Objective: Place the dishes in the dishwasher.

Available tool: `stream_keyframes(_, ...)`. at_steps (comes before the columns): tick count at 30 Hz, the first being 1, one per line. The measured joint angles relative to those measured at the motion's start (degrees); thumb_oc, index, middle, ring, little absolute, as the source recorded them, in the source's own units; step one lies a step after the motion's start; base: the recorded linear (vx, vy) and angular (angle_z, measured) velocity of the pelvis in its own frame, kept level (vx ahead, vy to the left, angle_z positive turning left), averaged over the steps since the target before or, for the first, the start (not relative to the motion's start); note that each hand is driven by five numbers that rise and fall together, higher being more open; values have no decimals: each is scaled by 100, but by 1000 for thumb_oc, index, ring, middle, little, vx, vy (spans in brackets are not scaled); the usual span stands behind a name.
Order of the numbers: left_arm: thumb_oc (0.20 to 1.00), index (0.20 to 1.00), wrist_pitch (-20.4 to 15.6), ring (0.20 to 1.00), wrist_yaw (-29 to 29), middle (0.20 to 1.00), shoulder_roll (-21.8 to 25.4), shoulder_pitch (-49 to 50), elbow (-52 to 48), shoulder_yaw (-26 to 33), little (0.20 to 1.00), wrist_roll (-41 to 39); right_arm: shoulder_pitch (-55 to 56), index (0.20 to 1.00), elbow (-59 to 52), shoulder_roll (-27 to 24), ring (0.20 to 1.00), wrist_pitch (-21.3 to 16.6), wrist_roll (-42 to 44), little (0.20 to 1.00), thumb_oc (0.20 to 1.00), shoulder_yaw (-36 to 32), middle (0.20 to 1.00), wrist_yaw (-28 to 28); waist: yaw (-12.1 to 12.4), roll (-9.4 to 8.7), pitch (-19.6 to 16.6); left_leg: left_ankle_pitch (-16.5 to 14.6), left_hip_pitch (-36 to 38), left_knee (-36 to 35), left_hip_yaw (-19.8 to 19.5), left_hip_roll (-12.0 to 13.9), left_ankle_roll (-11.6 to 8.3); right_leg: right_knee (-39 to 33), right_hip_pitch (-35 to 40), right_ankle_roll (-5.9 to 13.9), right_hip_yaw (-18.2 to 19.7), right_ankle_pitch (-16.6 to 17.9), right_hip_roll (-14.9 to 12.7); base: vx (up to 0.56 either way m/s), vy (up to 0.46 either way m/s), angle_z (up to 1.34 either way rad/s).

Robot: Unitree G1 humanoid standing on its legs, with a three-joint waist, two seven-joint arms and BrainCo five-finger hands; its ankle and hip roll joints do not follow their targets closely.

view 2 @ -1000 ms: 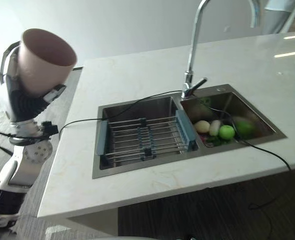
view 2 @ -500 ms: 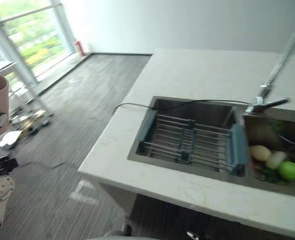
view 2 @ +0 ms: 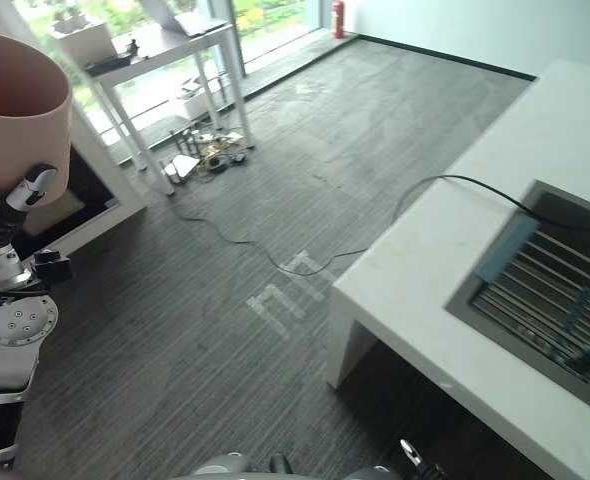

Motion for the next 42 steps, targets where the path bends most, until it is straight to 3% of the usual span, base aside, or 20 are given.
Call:
stream_keyframes(2,200,200,15,200,-52,200,80,-8,16,-64,200,-102,-59,1000,-158,4,1000,-96,-45,1000,1000,57,1000,12,6,291,105,22,43,-53,-395,-147,106,514,-197,122,675,-310,245,-164,276,106)
stream_keyframes(3,200,200,5,200,-22,200,92,-42,71,-216,200,-148,-78,1000,-290,-3,1000,-105,-111,1000,1000,7,1000,10,42,408,97,102,203,-245,-803,-257,311,833,-500,-7,1283,-655,681,-203,202,169)
stream_keyframes(4,200,200,-45,200,6,200,76,-340,335,-747,200,-143,-22,1000,-353,-25,1000,-144,-108,1000,1000,198,1000,11,-60,575,48,383,252,-481,-1314,-163,28,1189,-845,-388,1930,-1154,1622,-180,49,164)
stream_keyframes(5,200,200,-61,200,4,200,68,-496,480,-955,200,-142,-27,1000,-363,-36,1000,-118,-112,1000,1000,303,1000,19,-69,590,61,464,188,-526,-1420,-74,-664,1282,-1082,-479,2033,-1174,2102,-78,-26,203)
stream_keyframes(6,200,200,19,200,-16,200,-29,-751,643,-1173,200,-139,-83,1000,-296,19,1000,-48,-204,1000,1000,526,1000,78,-197,335,188,642,-104,-50,-1980,-169,-2114,864,-1097,-636,2263,-1166,2553,-30,-102,213)
stream_keyframes(7,200,200,103,200,-51,200,93,-993,708,-1281,200,-137,-79,1000,-202,182,1000,-32,-363,1000,1000,746,1000,164,-383,-210,231,244,-688,910,-1940,-312,-1072,389,-993,-741,2492,-749,2243,7,-111,244)
stream_keyframes(8,200,200,174,200,-65,200,200,-1009,562,-1249,200,-141,35,1000,-106,202,1000,-28,-459,1000,1000,885,1000,277,-430,-358,170,237,-795,711,-2024,139,-755,204,-960,-346,2717,-792,2294,-1,-118,213)
stream_keyframes(9,200,200,168,200,-44,200,106,-882,478,-1079,200,-134,95,1000,92,198,1000,4,-502,1000,1000,910,1000,316,-314,-397,203,334,-738,530,-1864,350,-647,339,-888,-163,2812,-1064,2369,6,-109,124)
stream_keyframes(11,200,200,243,200,-29,200,5,-177,429,-670,200,-142,267,1000,154,201,1000,45,-527,1000,1000,900,1000,559,51,-301,167,531,-484,59,-2062,274,-735,26,-658,-473,2765,-1179,2552,-23,-174,70)
stream_keyframes(14,200,200,263,200,-67,200,-32,265,291,-386,200,-109,317,1000,155,33,1000,55,-327,1000,1000,896,1000,777,119,-36,52,834,-226,-562,-2463,295,-894,-987,-63,-583,2230,-878,2620,-1,-143,71)
stream_keyframes(15,200,200,250,200,-89,200,-34,417,15,-342,200,-96,300,1000,136,-44,1000,52,-330,1000,1000,901,1000,793,139,127,-61,1001,-23,-1056,-2444,393,-994,-1479,286,-570,1981,-662,2698,-7,-109,91)
stream_keyframes(19,200,200,29,200,-210,200,-40,371,-276,-411,200,-128,304,1000,101,-137,1000,48,-323,1000,1000,918,1000,734,119,369,-267,1155,-30,-1219,-1791,672,-927,-1772,647,-605,1410,-674,2736,-48,-12,80)
stream_keyframes(21,200,200,-116,200,-345,200,-136,161,-268,-550,200,-148,357,1000,70,-194,1000,50,-296,1000,1000,886,1000,615,-79,368,-302,928,-11,-1240,-968,904,-746,-1735,840,-631,933,-713,2635,-71,152,134)
stream_keyframes(23,200,200,-234,200,-417,200,-157,119,-295,-656,200,-147,335,1000,89,-265,1000,38,-98,1000,1000,693,1000,546,-130,257,-298,866,-37,-880,-580,958,-713,-1529,748,-667,935,-801,2341,-60,234,79)
stream_keyframes(25,200,200,-245,200,-504,200,-168,133,-294,-668,200,-145,209,1000,116,-415,1000,5,-94,1000,1000,458,1000,518,-130,302,-325,1271,277,-997,-821,1057,-890,-1323,672,-577,1101,-859,2200,28,212,1)
stream_keyframes(28,200,200,-225,200,-635,200,-212,-152,-213,-689,200,-140,134,1000,106,-233,1000,-101,364,1000,1000,399,1000,515,-378,197,-333,1281,488,-1446,-902,845,-918,-1157,648,-388,1065,-876,2021,-7,170,17)
stream_keyframes(33,200,200,-74,200,-792,200,-161,-340,22,-829,200,-124,238,1000,128,253,1000,19,473,1000,1000,459,1000,705,-391,7,-270,1223,523,-1543,-931,616,-877,-1206,548,32,1101,-794,1745,-4,31,-5)
stream_keyframes(36,200,200,-67,200,-1008,200,-119,-302,22,-888,200,-127,275,1000,62,164,1000,37,268,1000,1000,749,1000,938,-375,-47,-243,1243,512,-1551,-893,692,-984,-1597,736,60,1075,-689,1894,-40,-72,-6)
stream_keyframes(41,200,200,-73,200,-1315,200,-128,-298,-2,-898,200,-144,351,1000,-103,-43,1000,198,284,1000,1000,750,1000,1276,-377,106,-273,1299,481,-1582,-746,918,-1071,-2038,822,-130,1165,-514,2195,-15,-78,-16)
stream_keyframes(42,200,200,-67,200,-1421,200,-172,-299,-43,-1124,200,-143,428,1000,-110,-24,1000,328,283,1000,1000,902,1000,1452,-415,-18,-391,1386,569,-1549,-735,1069,-1157,-2574,1152,-233,1146,-210,2452,25,-51,-15)
